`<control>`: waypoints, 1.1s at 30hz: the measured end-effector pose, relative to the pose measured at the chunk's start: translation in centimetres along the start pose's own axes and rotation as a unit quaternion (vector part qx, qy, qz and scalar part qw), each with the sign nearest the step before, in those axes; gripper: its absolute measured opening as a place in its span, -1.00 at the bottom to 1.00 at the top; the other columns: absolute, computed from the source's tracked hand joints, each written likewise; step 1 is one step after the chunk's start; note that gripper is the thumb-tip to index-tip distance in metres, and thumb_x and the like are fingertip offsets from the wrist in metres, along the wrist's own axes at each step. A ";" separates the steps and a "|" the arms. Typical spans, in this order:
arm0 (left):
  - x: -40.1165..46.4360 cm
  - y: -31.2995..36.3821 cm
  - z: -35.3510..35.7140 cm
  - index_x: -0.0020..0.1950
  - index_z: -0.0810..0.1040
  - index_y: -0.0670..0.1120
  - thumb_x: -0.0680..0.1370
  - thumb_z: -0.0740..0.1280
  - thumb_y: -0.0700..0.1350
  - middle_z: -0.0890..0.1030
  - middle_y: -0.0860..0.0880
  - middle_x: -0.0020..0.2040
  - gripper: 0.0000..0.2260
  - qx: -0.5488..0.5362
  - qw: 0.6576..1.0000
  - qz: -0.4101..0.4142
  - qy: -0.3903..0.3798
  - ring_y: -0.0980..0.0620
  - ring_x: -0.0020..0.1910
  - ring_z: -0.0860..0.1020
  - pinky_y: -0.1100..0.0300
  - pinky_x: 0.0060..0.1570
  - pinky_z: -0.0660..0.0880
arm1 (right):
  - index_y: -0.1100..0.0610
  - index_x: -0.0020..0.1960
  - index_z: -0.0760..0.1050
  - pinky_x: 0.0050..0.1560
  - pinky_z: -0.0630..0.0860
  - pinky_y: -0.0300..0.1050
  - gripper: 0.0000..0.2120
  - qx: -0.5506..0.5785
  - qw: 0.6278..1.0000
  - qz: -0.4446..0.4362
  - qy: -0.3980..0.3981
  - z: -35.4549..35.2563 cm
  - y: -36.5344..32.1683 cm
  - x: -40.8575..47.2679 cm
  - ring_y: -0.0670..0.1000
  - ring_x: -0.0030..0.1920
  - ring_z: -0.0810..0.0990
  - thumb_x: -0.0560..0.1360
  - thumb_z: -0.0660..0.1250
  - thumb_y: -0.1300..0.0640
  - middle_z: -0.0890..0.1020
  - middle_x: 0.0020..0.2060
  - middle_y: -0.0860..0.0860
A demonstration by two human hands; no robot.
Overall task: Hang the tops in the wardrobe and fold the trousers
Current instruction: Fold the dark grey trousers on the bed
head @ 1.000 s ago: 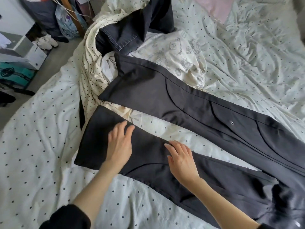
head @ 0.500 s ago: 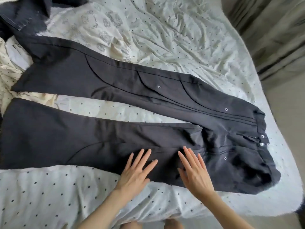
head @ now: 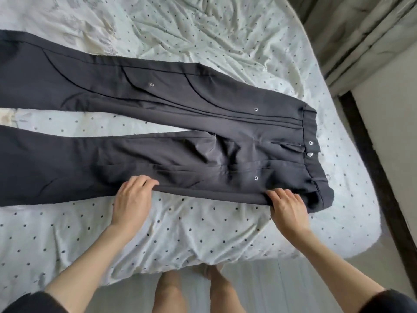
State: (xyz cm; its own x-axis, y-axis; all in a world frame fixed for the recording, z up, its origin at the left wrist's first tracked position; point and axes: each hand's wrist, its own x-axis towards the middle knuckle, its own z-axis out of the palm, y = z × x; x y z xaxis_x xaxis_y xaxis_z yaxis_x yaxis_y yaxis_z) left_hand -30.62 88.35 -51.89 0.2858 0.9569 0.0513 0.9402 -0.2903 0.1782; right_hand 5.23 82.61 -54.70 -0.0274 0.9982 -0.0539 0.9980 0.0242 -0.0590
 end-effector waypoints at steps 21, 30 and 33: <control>30.8 -0.6 -6.3 0.07 0.60 -0.21 0.57 0.24 -0.28 0.59 -0.22 0.05 -0.83 -0.100 0.982 -0.151 -0.049 -0.23 0.10 0.49 0.01 0.04 0.37 | 0.24 -0.06 0.53 -0.03 0.19 -0.02 -0.84 0.020 0.975 0.218 0.020 -7.2 7.8 23.9 0.17 -0.16 0.49 0.54 0.17 0.26 0.57 -0.23 0.10; 35.5 -2.9 -1.1 0.09 0.57 -0.11 0.58 0.25 -0.18 0.60 -0.10 0.05 -0.85 0.040 0.989 -0.097 -0.102 -0.14 0.06 0.49 0.01 0.04 0.32 | 0.22 0.13 0.53 0.14 0.29 0.08 -0.77 0.058 0.965 0.246 -0.065 -3.5 7.9 27.8 0.21 0.03 0.51 0.58 0.17 0.16 0.59 -0.04 0.14; 34.9 -2.0 -0.5 0.13 0.53 -0.09 0.54 0.29 -0.23 0.56 -0.08 0.04 -0.82 0.079 0.990 -0.093 -0.075 -0.13 0.05 0.48 0.01 0.04 0.24 | 0.21 0.13 0.53 0.13 0.31 0.06 -0.77 0.069 0.966 0.238 -0.073 -3.5 8.1 28.1 0.20 0.04 0.51 0.58 0.19 0.15 0.58 -0.02 0.13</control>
State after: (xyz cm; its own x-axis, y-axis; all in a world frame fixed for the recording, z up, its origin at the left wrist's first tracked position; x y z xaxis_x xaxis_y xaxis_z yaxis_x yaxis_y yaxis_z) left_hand -22.59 122.29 -49.97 0.1184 0.9862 -0.1158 0.9930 -0.1175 0.0146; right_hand 12.73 111.03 -53.20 0.4148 0.8757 -0.2470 0.8826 -0.4532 -0.1248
